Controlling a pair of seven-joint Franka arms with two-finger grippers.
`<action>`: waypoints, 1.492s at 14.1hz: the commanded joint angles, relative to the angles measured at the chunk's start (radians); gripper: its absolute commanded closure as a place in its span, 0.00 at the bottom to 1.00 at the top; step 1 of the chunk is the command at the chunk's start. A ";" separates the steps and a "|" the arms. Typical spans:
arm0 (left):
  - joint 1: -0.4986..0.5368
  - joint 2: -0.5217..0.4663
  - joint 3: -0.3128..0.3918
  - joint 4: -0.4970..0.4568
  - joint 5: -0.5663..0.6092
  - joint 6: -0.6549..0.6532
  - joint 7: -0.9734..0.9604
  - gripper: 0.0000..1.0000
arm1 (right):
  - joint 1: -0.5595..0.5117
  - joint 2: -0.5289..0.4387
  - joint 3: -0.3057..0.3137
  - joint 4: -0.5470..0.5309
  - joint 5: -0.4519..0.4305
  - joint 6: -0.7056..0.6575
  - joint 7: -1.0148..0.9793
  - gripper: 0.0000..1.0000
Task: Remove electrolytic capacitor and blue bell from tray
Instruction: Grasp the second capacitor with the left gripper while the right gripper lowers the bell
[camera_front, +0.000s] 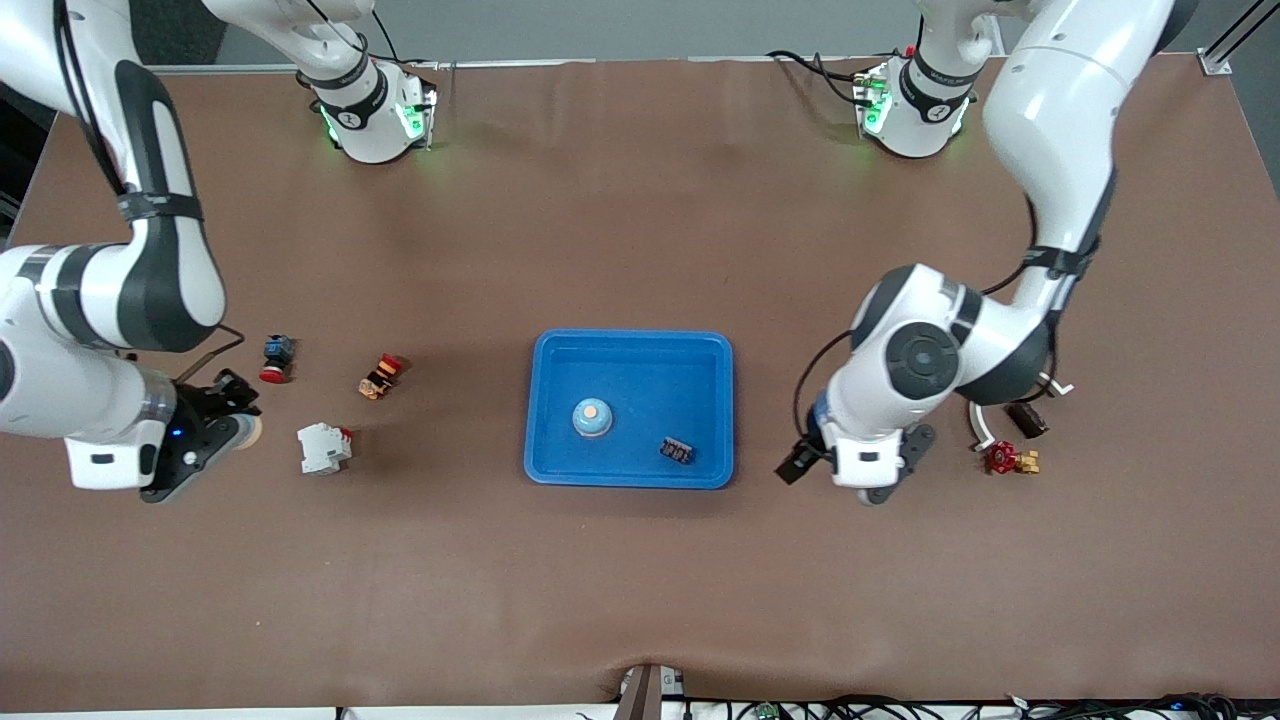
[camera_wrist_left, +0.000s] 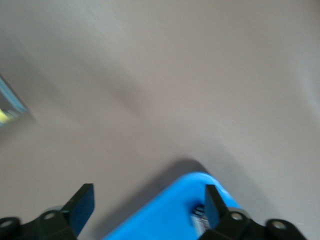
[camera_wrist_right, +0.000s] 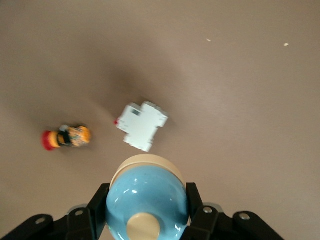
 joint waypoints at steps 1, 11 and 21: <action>-0.040 0.071 0.008 0.057 -0.014 0.100 -0.077 0.17 | -0.050 0.004 0.020 -0.079 -0.020 0.129 -0.108 0.64; -0.250 0.152 0.132 0.068 -0.011 0.275 -0.252 0.28 | -0.109 0.139 0.022 -0.147 -0.016 0.369 -0.267 0.65; -0.408 0.209 0.261 0.069 -0.014 0.295 -0.464 0.32 | -0.116 0.172 0.025 -0.232 -0.004 0.514 -0.271 0.65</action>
